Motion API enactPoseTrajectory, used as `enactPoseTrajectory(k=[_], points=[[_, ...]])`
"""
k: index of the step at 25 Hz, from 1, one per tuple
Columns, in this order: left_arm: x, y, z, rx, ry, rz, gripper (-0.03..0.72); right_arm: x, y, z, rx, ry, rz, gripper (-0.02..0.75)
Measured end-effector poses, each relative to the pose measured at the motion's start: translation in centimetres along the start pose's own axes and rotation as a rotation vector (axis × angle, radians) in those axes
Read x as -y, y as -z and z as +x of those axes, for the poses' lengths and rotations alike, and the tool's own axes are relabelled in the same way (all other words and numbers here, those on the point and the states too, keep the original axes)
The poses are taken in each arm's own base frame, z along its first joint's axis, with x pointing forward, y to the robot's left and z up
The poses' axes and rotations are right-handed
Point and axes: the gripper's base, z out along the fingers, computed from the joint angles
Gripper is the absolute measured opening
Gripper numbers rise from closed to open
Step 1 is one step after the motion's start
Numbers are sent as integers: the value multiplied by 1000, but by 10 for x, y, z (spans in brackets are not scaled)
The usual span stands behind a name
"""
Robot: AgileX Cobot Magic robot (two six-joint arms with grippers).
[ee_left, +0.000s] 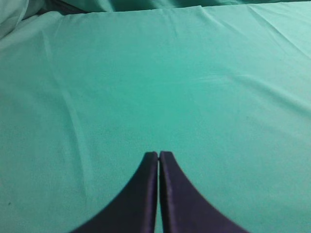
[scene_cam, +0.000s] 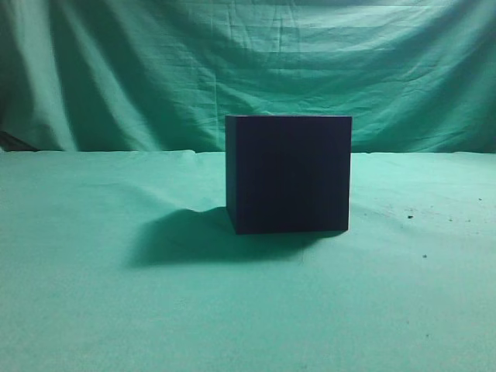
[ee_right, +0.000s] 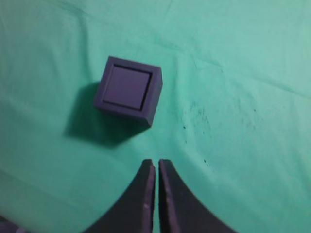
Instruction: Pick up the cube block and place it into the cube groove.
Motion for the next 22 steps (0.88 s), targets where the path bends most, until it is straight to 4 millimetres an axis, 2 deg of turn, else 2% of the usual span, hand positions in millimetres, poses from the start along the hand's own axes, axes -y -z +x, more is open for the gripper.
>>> enactPoseTrajectory(k=[6, 15, 19, 22], points=[[0, 0, 0, 0, 0, 0, 0, 14, 21, 44, 128, 0, -37, 0], [0, 0, 0, 0, 0, 0, 0, 28, 30, 104, 412, -8, -148, 0], [0, 0, 0, 0, 0, 0, 0, 32, 37, 118, 453, -3, -171, 0], [0, 0, 0, 0, 0, 0, 0, 32, 39, 120, 475, 96, -156, 0]])
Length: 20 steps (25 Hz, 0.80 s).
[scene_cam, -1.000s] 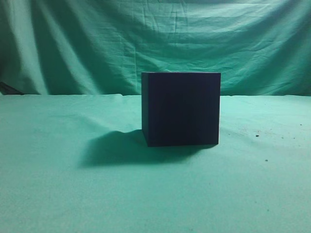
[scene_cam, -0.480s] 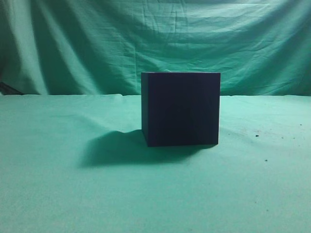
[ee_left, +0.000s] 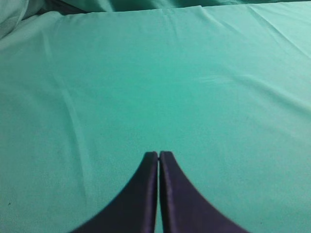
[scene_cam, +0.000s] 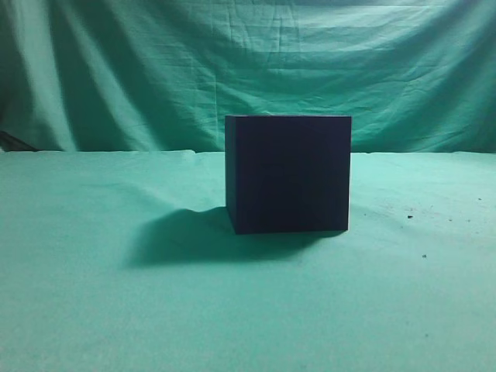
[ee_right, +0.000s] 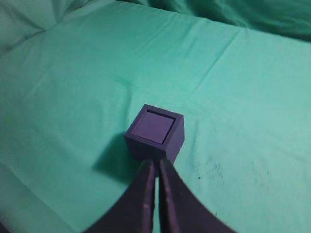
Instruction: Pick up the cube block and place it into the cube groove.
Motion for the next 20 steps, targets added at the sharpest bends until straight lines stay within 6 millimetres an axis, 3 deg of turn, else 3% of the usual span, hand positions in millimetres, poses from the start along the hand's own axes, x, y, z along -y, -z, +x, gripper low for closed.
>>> enactPoseTrajectory(k=[5, 11, 20], points=[[0, 0, 0, 0, 0, 0, 0, -5, 1, -1, 17, 212, -60, 0], [0, 0, 0, 0, 0, 0, 0, -1, 1, 11, 153, 231, -27, 0], [0, 0, 0, 0, 0, 0, 0, 26, -20, 85, 369, 77, 298, 0]])
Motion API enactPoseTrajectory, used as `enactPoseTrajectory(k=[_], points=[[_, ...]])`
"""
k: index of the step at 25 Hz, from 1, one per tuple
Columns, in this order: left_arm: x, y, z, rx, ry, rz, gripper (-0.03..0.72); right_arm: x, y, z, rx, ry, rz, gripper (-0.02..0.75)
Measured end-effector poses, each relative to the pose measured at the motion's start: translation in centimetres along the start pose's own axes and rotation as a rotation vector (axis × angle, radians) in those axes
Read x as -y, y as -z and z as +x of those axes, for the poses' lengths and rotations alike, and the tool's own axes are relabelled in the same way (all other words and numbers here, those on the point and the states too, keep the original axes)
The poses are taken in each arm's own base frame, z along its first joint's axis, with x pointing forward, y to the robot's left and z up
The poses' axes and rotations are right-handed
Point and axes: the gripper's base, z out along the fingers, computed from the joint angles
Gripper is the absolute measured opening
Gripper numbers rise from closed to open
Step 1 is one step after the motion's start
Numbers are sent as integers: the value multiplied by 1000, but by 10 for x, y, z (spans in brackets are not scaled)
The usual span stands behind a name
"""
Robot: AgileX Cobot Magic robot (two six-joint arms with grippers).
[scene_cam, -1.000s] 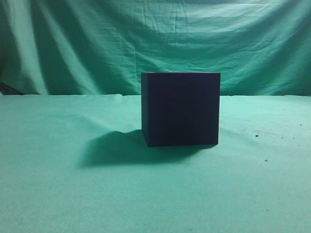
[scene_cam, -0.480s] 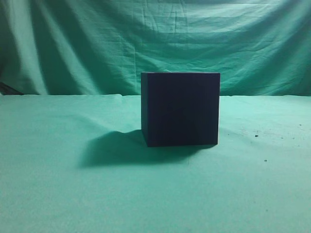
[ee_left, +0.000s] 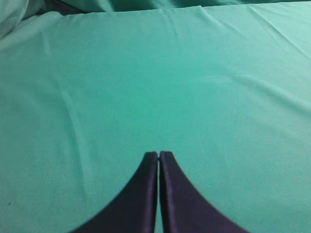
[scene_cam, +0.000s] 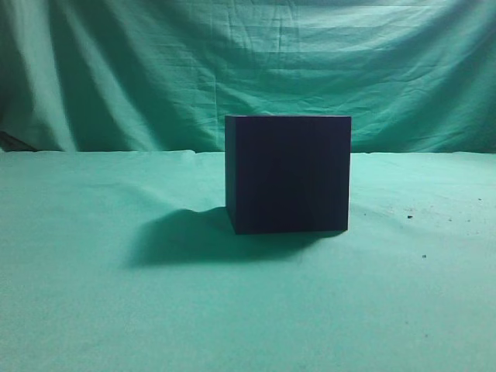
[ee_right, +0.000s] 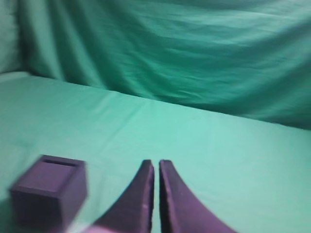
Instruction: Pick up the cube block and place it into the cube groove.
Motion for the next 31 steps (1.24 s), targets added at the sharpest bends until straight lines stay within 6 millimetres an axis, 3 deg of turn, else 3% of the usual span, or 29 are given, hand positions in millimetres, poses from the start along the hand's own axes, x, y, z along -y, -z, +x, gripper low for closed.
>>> enactPoseTrajectory(k=[5, 6, 13, 31], points=[[0, 0, 0, 0, 0, 0, 0, 4, -4, 51, -50, -58, 156, 0], [0, 0, 0, 0, 0, 0, 0, 4, -5, 58, -59, -70, 173, 48], [0, 0, 0, 0, 0, 0, 0, 6, -14, 106, -139, -111, 247, 48], [0, 0, 0, 0, 0, 0, 0, 5, -14, 112, -173, -141, 242, 48]])
